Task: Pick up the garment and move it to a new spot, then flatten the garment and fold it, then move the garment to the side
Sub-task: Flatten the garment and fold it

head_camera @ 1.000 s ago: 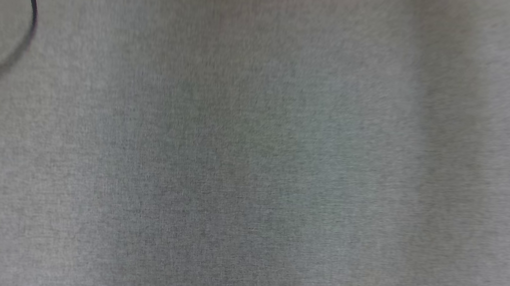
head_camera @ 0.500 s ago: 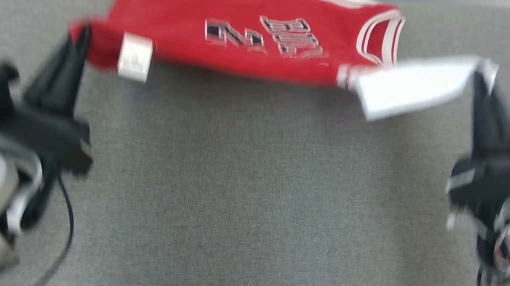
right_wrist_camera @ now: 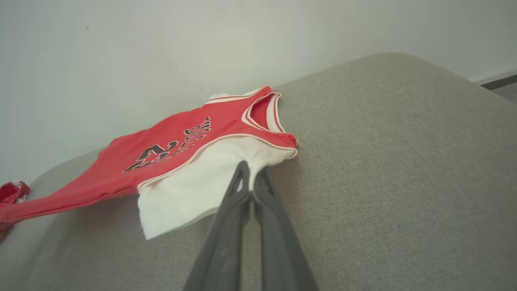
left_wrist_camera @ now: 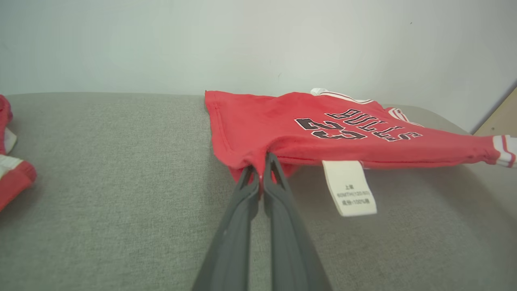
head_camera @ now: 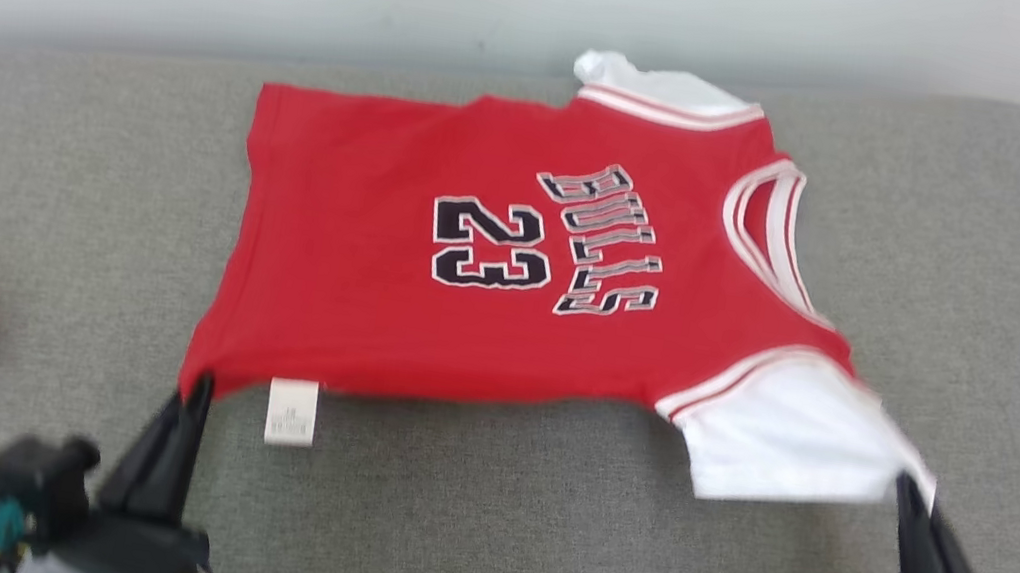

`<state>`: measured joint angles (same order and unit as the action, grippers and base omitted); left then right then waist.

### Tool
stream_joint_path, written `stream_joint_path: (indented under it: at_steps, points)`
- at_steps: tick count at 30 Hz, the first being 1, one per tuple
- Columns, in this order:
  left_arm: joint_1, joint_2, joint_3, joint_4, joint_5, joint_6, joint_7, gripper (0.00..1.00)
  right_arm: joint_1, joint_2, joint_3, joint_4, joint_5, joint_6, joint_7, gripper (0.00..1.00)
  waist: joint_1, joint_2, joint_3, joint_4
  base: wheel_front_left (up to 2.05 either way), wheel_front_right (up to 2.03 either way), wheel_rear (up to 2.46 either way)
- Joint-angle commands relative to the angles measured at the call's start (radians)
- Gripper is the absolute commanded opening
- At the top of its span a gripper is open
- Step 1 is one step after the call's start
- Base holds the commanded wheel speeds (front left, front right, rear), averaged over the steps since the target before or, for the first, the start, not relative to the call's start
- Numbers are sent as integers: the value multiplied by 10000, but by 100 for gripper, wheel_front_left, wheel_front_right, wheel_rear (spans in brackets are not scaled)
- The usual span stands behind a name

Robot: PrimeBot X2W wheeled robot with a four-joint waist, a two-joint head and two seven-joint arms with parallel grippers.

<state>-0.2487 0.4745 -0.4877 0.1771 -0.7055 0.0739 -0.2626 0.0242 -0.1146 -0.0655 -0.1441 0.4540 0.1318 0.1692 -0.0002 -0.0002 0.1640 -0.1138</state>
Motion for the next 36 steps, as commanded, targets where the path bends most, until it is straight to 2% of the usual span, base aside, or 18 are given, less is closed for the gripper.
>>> stream_joint_path:
  at_steps: [1, 4, 9, 14, 19, 25, 36]
  points:
    - [688, -311, 342, -132, 128, 113, -30, 0, 491, 123, -111, -143, -59, -25, 61, 0, 2, 2, -236, 9, 0, 0, 0]
    - [1299, -639, 741, -243, 133, 204, -30, 0, 947, 190, -207, -159, -112, -25, 89, 0, 2, 2, -341, -8, 0, 0, 0]
    - [2432, -1238, 1018, -162, 553, -25, -30, 0, 1953, 379, -593, -42, -179, -25, 59, 0, 2, 2, -524, 162, 0, 0, 0]
    - [3169, -1615, 1183, 103, 834, -215, -31, 0, 3031, 530, -857, 158, -60, -25, 23, 0, 2, 2, -703, 386, 0, 0, 0]
    - [3385, -1808, 1368, 511, 1051, -495, -30, 0, 3591, 598, -687, 323, -131, -25, -44, 0, 2, 2, -681, 428, 0, 0, 0]
    - [2952, -1991, 1576, 875, 1391, -848, -30, 0, 2874, 610, -371, 495, -244, -25, -47, 0, 2, 2, -505, 440, 0, 0, 0]
    - [1658, -1818, 1402, 1421, 1784, -1273, -17, 0, 194, -324, -35, 1467, 14, -25, 258, 0, 2, 2, -204, 667, 0, 0, 0]
